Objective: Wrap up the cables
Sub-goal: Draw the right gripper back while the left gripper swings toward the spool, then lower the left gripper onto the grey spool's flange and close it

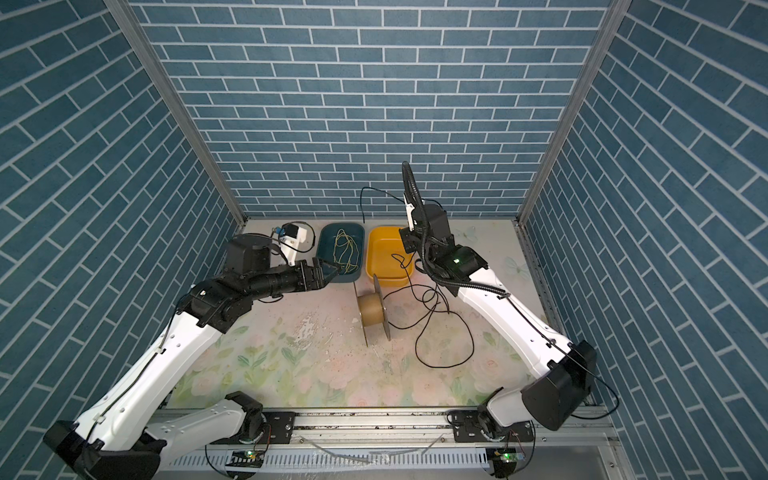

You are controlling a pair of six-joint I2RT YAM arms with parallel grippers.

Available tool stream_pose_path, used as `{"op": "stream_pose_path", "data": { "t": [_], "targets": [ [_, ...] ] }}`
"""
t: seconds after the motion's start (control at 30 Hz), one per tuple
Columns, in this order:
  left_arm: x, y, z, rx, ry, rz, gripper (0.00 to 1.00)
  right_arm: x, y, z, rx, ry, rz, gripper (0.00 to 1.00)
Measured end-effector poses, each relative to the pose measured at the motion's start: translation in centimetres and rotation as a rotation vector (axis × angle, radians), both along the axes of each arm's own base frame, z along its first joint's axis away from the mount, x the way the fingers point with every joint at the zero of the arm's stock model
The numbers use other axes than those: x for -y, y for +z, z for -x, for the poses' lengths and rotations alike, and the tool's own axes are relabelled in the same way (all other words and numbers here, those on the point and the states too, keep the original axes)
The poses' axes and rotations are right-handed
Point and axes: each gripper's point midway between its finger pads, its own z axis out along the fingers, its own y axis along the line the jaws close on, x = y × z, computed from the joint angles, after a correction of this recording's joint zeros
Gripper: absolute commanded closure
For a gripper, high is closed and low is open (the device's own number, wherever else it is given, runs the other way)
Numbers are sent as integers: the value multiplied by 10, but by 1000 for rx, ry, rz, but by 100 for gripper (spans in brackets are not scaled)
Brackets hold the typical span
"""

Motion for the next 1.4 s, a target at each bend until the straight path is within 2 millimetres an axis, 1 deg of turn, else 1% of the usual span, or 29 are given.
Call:
{"op": "stream_pose_path", "data": {
  "t": [0.13,0.23,0.3,0.4,0.47,0.57,0.67,0.77,0.87,0.97,1.03,1.17,1.33,1.4],
  "targets": [
    [6,-11,9,-10,-3,-61,15,29,-5,16,-23,-57,2,100],
    [16,-22,17,-15,-17,-106,16,47,-14,26,-39,-95,-6,100],
    [25,-32,23,-23,-35,-142,17,54,-22,32,-57,-110,-11,100],
    [36,-54,29,-54,-57,-192,20,61,-39,39,-88,-128,-8,100],
    [39,-72,30,-87,-54,-228,24,65,-53,43,-116,-138,-2,100],
    [40,-91,27,-115,-38,-268,28,68,-70,48,-150,-148,1,100],
    [43,-95,24,-112,-25,-282,30,71,-80,52,-169,-155,-4,100],
    [49,-100,23,-107,-28,-292,31,73,-83,54,-175,-162,-17,100],
    [56,-110,22,-118,-35,-318,37,73,-84,55,-178,-163,-25,100],
    [60,-122,20,-135,-36,-350,40,72,-87,56,-186,-158,-25,100],
    [59,-127,17,-137,-27,-368,46,72,-89,56,-192,-157,-31,100],
    [58,-127,14,-123,-15,-385,51,70,-93,57,-200,-154,-39,100],
    [59,-119,7,-88,-19,-408,67,68,-96,58,-208,-142,-41,100],
    [60,-117,5,-77,-23,-416,68,67,-96,58,-209,-138,-44,100]
  ]
}}
